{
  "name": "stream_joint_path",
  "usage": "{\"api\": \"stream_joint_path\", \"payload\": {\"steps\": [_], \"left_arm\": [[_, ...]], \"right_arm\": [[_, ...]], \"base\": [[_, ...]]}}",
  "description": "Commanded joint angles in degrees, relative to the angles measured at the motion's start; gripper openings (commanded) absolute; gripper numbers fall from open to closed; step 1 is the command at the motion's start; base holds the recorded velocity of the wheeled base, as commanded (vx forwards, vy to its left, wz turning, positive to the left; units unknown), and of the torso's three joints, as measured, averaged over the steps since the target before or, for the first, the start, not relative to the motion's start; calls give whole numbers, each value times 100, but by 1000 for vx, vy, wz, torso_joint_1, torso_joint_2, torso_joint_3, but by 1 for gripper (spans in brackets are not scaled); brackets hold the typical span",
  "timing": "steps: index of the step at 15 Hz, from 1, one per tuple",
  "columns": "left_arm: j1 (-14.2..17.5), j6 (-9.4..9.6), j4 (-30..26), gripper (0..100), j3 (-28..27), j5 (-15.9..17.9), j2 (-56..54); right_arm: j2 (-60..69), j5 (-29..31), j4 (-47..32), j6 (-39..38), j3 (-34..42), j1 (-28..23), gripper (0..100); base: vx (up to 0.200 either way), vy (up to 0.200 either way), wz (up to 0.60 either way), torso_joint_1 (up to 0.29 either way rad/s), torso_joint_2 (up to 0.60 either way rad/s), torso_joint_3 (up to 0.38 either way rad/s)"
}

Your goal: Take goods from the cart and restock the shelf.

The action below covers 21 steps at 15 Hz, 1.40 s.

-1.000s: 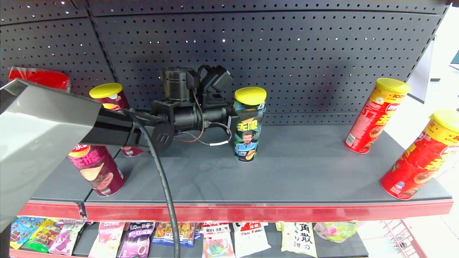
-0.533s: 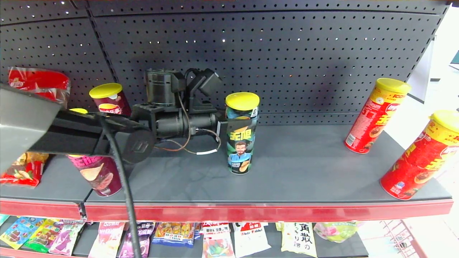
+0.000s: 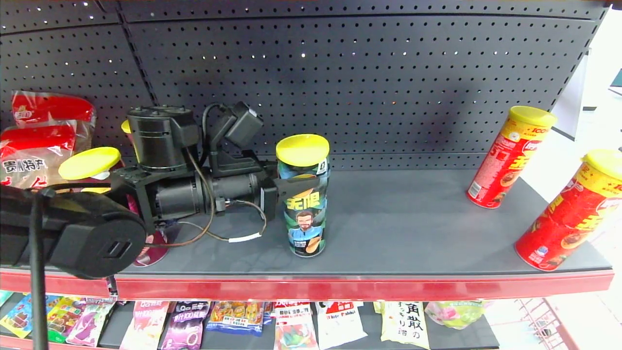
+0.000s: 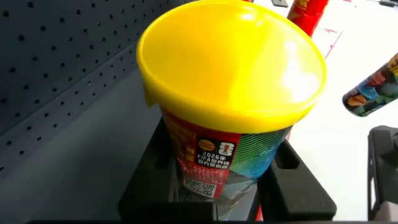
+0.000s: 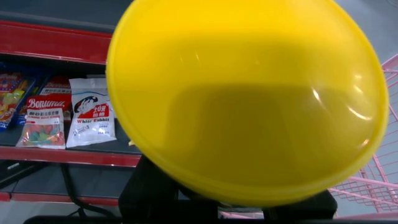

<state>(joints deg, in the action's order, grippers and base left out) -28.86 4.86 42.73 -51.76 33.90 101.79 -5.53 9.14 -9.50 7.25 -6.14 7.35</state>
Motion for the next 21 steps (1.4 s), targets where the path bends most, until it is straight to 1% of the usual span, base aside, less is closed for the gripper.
{"api": "stream_joint_path", "payload": {"steps": [1,2,5,8,13,16,17,19,21], "left_arm": [[-24,-3,34,0,122,-33,-28],[-85,-21,34,0,131,-33,-37],[-138,-3,43,0,166,-59,-1],[-138,6,51,0,377,-129,-19],[-147,6,51,0,421,-129,-98],[-147,6,51,0,606,-129,-160],[-147,6,51,100,659,-138,-186],[-147,-3,157,100,676,-235,-204],[-147,-29,280,100,711,-244,-212]], "right_arm": [[-9,0,0,4,-1,3,0],[-9,0,0,4,-1,3,0],[-9,0,0,4,-1,3,0],[-9,0,-8,4,-1,3,0],[-9,0,-8,4,-1,3,0],[-9,0,0,4,-1,3,0],[-9,0,0,4,-1,3,0],[-9,0,-8,4,-1,3,0],[-9,0,0,4,-1,3,0]], "base": [[0,0,0,0,0,0],[0,0,0,0,0,0],[0,0,0,0,0,0],[0,0,0,0,0,0],[0,0,0,0,0,0],[0,0,0,0,0,0],[0,0,0,0,0,0],[0,0,0,0,0,0],[0,0,0,0,0,0]]}}
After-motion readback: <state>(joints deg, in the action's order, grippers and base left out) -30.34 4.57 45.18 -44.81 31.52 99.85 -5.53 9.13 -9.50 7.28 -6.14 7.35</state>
